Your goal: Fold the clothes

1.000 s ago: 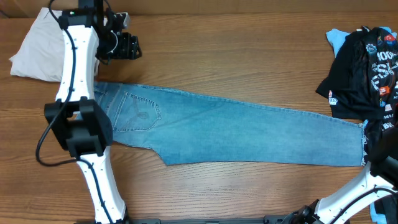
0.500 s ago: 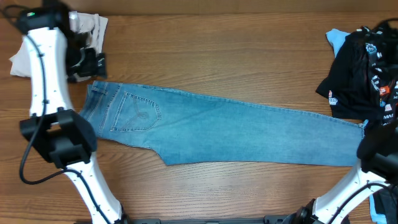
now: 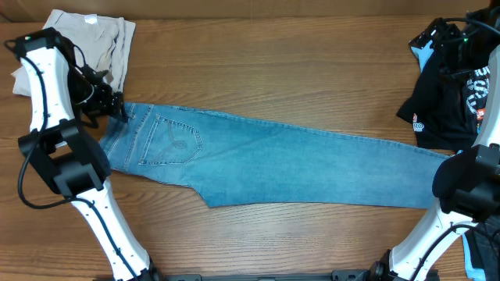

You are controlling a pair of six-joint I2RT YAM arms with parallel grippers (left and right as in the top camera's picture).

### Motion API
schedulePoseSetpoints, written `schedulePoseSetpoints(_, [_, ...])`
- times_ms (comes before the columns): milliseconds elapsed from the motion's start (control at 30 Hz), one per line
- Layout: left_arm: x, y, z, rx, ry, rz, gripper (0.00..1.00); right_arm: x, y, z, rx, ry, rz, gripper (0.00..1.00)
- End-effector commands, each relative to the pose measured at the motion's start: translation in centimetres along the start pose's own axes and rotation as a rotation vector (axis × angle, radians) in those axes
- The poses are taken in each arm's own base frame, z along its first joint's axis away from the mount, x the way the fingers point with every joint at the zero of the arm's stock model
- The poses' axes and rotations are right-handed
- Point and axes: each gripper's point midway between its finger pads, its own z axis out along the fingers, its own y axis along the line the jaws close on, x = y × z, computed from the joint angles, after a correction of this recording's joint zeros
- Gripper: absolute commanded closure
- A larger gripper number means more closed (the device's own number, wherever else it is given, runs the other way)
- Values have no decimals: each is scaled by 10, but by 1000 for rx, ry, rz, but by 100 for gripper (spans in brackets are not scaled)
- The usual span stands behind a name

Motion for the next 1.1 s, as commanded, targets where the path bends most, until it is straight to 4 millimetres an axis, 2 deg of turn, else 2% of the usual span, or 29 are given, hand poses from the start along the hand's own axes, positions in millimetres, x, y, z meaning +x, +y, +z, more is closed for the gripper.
schedulePoseSetpoints(0, [-5,6,21,-7,35,38,16,-5,1,-5,8,-26,-18,0])
schedulePoseSetpoints(233, [-10,16,60,14,102,45,16,-5,0,-5,9,-24,-17,0])
schedulePoseSetpoints(367, [-6,16,78,39,150,37,27,-5,0,-5,8,-25,-17,0])
schedulePoseSetpoints(433, [-7,16,80,41,152,37,38,-5,1,-4,8,-26,-17,0])
schedulePoseSetpoints(467, [-7,16,80,43,148,36,49,-6,1,-5,7,-27,-18,0])
schedulePoseSetpoints(667, [-14,18,80,50,116,-27,94,-6,1,-5,7,-28,-18,0])
schedulePoseSetpoints(833, [-21,39,79,39,60,-192,96,-6,1,-4,8,-27,-18,0])
schedulePoseSetpoints(1067, [-16,91,72,51,-8,-509,96,-4,0,-4,10,-22,-16,0])
